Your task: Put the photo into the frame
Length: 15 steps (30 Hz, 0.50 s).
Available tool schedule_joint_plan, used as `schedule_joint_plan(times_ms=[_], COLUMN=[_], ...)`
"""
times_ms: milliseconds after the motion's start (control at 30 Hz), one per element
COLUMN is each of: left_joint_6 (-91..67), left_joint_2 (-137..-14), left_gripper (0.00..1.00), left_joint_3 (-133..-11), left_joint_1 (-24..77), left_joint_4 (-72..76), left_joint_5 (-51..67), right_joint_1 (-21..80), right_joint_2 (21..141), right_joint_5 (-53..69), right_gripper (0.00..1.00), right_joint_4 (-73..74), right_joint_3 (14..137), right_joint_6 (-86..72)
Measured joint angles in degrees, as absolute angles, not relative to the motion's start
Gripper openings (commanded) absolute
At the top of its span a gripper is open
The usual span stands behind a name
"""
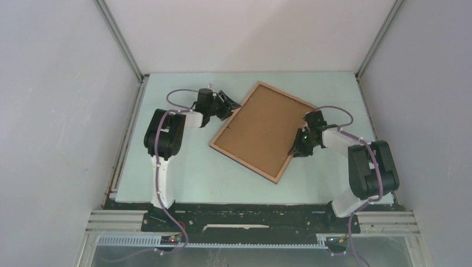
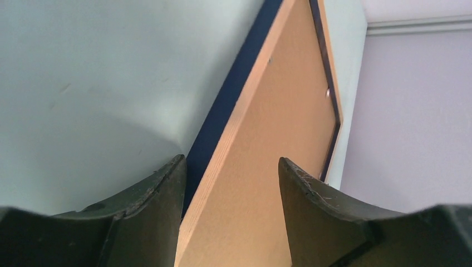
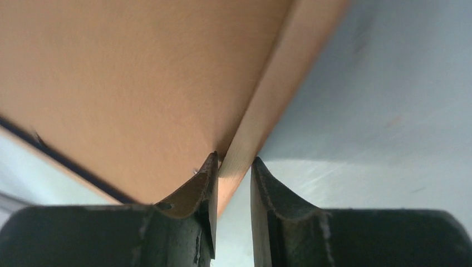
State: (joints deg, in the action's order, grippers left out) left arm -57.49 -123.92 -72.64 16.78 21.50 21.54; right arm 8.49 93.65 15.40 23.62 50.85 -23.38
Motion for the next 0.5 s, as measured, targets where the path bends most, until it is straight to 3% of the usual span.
schedule_joint_plan(times_ms=[133,367,500], left_joint_6=[-55.61,-52.23,-51.92], left_joint_2=[-128.09,-133.58,-135.52], left_gripper=[0.64,0.64,0.64], left_joint_3=[-81.41,-93.67,-96.84], left_joint_1=[16.8,16.75,16.73], left_joint_4=[15.18,7.81,6.9], left_joint_5=[24.32,27.9,30.46], right_joint_1=[16.88,26.81,32.38], right_joint_2=[88.31,87.94,90.7], right_joint_5=[17.04,22.85,28.03], right_gripper=[0.35,0.41,0.54], right_joint_4=[24.73,20.21,14.04], right_joint_3=[45.36,44.45,44.58], right_joint_6=[-29.26,-35.18,-39.27])
